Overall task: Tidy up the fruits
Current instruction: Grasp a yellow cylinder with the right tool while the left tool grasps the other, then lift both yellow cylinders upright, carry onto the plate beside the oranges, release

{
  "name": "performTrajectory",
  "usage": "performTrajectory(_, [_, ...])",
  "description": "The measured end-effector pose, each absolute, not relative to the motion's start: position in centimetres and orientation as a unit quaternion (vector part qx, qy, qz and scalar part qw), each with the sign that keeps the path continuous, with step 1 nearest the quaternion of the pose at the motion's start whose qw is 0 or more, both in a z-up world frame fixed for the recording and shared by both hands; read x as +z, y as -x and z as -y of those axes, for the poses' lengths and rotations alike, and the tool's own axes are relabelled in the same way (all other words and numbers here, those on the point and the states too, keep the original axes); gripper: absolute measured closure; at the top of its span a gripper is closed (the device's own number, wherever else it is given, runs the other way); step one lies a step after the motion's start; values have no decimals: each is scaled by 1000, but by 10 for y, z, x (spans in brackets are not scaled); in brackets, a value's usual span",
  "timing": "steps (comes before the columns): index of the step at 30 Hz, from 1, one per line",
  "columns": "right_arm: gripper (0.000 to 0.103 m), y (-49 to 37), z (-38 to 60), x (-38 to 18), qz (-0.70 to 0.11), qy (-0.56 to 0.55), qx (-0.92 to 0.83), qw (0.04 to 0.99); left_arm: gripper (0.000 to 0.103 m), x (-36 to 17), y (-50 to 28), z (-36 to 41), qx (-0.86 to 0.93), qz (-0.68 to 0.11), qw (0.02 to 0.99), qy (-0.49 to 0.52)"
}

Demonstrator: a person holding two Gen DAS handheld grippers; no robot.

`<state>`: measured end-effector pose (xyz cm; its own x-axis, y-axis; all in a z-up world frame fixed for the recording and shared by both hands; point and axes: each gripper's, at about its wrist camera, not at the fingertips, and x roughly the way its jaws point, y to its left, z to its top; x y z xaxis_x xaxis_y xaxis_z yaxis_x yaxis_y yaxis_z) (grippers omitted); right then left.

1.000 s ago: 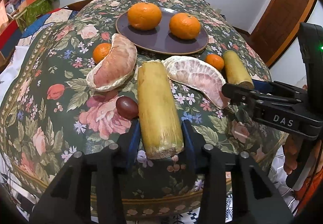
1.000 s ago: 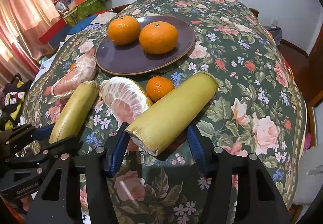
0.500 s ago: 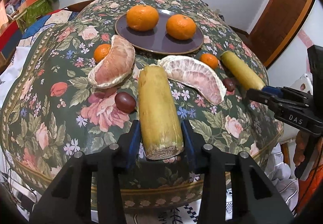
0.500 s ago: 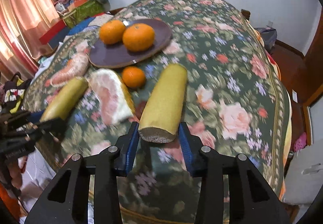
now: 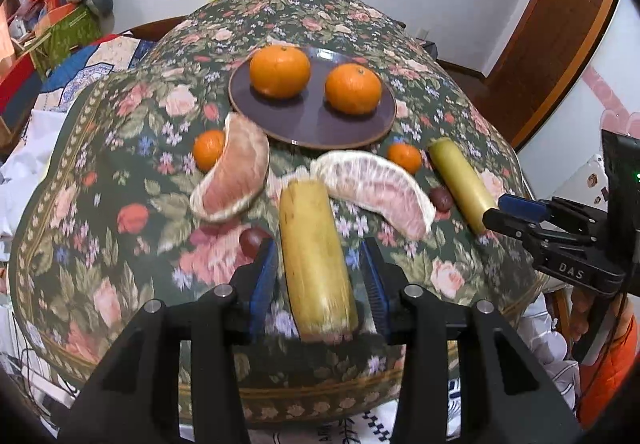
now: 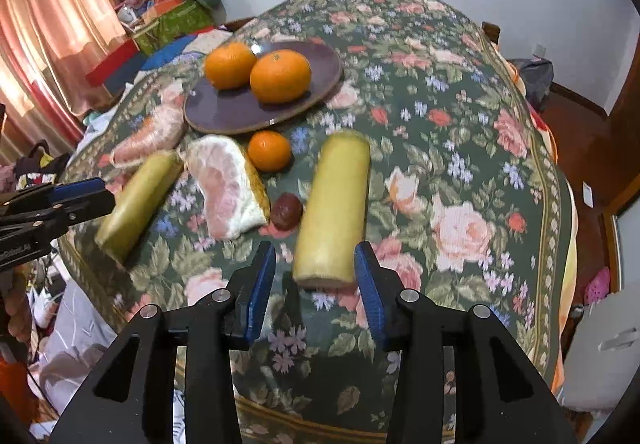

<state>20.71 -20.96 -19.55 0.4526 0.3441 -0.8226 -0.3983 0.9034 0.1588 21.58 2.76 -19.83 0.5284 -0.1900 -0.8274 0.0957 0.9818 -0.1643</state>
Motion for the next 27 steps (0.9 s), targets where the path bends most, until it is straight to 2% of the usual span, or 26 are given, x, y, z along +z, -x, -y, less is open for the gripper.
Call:
performTrajectory(19, [65,-260,203,-216,-488,-9,199,850,61,-241,-265,-19,-70,-512,856,30])
performTrajectory(27, [67,-261,204,-218,-488,-17,203,849,64,-238,-268,-21,-72,-505,859,36])
